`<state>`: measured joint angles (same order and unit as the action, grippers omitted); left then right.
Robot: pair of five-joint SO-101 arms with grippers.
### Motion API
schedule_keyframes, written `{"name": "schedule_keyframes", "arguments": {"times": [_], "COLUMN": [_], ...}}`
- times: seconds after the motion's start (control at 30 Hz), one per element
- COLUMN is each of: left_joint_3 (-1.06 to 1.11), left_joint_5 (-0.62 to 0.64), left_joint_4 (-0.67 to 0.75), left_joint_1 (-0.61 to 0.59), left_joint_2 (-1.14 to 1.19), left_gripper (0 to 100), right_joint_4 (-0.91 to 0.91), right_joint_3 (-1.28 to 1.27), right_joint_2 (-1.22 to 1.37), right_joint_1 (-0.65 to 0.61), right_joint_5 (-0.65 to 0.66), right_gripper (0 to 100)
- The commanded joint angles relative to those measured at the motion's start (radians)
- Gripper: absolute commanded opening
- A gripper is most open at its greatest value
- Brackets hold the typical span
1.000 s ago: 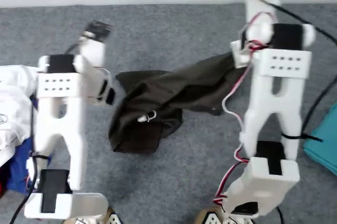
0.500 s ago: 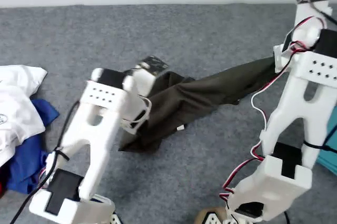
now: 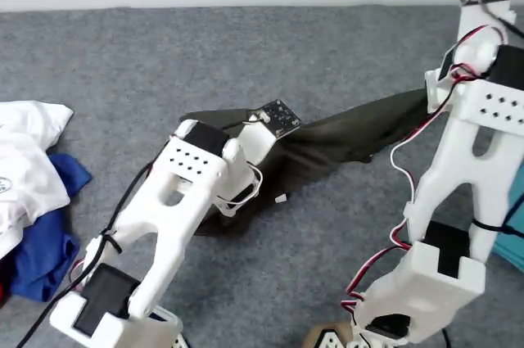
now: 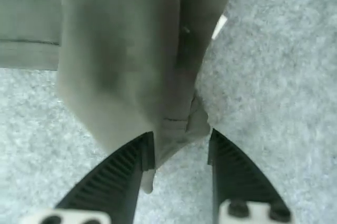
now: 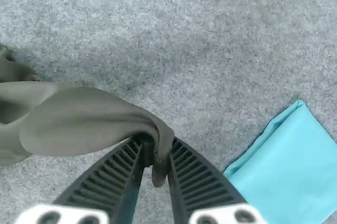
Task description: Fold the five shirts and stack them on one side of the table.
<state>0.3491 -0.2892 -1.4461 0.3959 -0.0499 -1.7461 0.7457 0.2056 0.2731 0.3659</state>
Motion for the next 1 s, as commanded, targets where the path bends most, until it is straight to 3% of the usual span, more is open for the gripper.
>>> {"name": "schedule_keyframes", "arguments": {"times": [0.0,0.43,0.8,0.97], "left_joint_3": [-0.002,-0.004,0.002,0.001], "left_joint_5": [-0.008,-0.029,-0.023,-0.025], "left_joint_4": [0.018,0.078,0.014,0.021], "left_joint_1": [0.006,0.000,0.124,0.095], "left_joint_2": [0.044,0.192,0.086,0.124], "left_gripper": [18,18,10,11], "right_joint_4": [-0.010,-0.025,-0.036,-0.036], "right_joint_3": [0.043,0.043,0.043,0.043], "right_joint_2": [-0.061,-0.061,-0.061,-0.061], "right_joint_1": [0.013,0.013,0.013,0.013], "right_joint_5": [0.009,0.009,0.009,0.009], "right_gripper": [1.0,1.0,1.0,1.0]}}
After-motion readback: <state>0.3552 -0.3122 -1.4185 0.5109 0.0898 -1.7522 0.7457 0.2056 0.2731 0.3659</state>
